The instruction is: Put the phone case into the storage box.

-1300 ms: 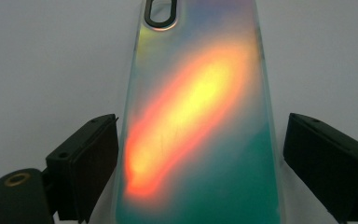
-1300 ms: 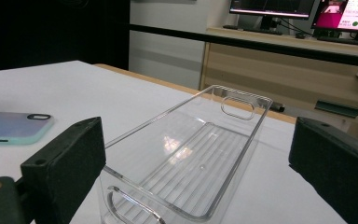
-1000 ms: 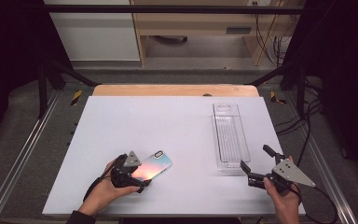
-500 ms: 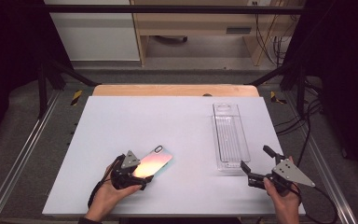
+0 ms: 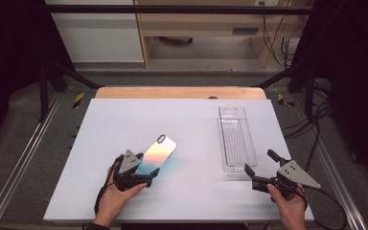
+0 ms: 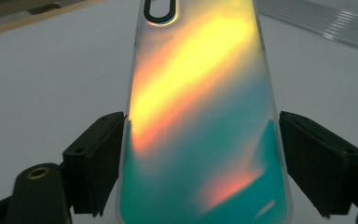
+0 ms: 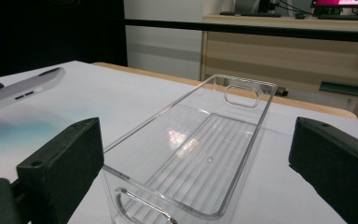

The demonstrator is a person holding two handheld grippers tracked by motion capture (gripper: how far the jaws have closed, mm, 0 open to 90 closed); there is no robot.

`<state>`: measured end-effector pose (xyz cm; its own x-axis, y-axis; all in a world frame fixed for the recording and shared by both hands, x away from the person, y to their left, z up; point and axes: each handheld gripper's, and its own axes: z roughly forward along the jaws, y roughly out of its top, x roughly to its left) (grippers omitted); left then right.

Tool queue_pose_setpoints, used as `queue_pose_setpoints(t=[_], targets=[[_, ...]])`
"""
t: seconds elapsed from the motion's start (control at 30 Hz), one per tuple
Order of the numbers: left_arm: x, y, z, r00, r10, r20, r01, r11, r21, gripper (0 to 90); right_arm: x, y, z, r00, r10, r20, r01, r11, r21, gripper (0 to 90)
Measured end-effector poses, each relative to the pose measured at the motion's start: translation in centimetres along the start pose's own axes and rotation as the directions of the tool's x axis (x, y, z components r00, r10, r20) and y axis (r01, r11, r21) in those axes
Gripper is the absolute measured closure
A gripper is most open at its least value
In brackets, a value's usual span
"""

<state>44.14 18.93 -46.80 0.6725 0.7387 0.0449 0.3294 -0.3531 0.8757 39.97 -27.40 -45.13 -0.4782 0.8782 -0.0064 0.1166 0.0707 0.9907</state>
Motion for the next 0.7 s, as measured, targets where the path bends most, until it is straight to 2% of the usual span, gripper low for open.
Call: queue_pose_setpoints(t=[0.1, 0.2, 0.3, 0.4, 0.5, 0.57, 0.63, 0.7], targets=[[0.1, 0.0, -0.5, 0.9998, -0.018, -0.003, 0.018, 0.9994, -0.03, 16.6, -0.1, 0.8, 0.0, 0.9986, 0.052, 0.011, -0.052, 0.999, -0.001, 4.2], [0.1, 0.0, -0.8, 0.9996, -0.028, -0.001, 0.028, 0.9986, -0.046, 16.6, 0.4, 1.8, 0.3, 0.9979, 0.064, 0.012, -0.064, 0.998, 0.028, 4.2], [0.2, -0.1, -1.0, 0.9994, -0.033, -0.008, 0.032, 0.9979, -0.056, 16.6, 1.3, 2.9, 0.8, 0.9978, 0.066, -0.003, -0.066, 0.995, 0.075, 4.1], [0.4, -0.1, -1.2, 0.9991, -0.041, -0.014, 0.04, 0.9967, -0.071, 16.6, 2.4, 4.1, 1.3, 0.9982, 0.053, -0.028, -0.05, 0.994, 0.097, 4.9], [0.3, -0.1, -1.3, 0.9992, -0.033, -0.022, 0.031, 0.9965, -0.078, 16.6, 3.3, 5.3, 2.0, 0.9977, 0.062, -0.027, -0.058, 0.99, 0.131, 7.3], [0.3, -0.1, -1.4, 0.9992, -0.029, -0.029, 0.027, 0.9962, -0.082, 16.6, 4.1, 5.9, 2.7, 0.9986, 0.05, -0.016, -0.047, 0.985, 0.166, 7.1], [0.2, -0.2, -1.5, 0.999, -0.03, -0.032, 0.027, 0.9958, -0.088, 16.5, 4.8, 6.4, 3.2, 0.9977, 0.061, -0.029, -0.055, 0.983, 0.175, 7.3], [0.1, -0.2, -1.5, 0.999, -0.029, -0.033, 0.026, 0.9954, -0.092, 16.6, 5.3, 6.8, 3.8, 0.9981, 0.048, -0.039, -0.04, 0.983, 0.181, 7.8]])
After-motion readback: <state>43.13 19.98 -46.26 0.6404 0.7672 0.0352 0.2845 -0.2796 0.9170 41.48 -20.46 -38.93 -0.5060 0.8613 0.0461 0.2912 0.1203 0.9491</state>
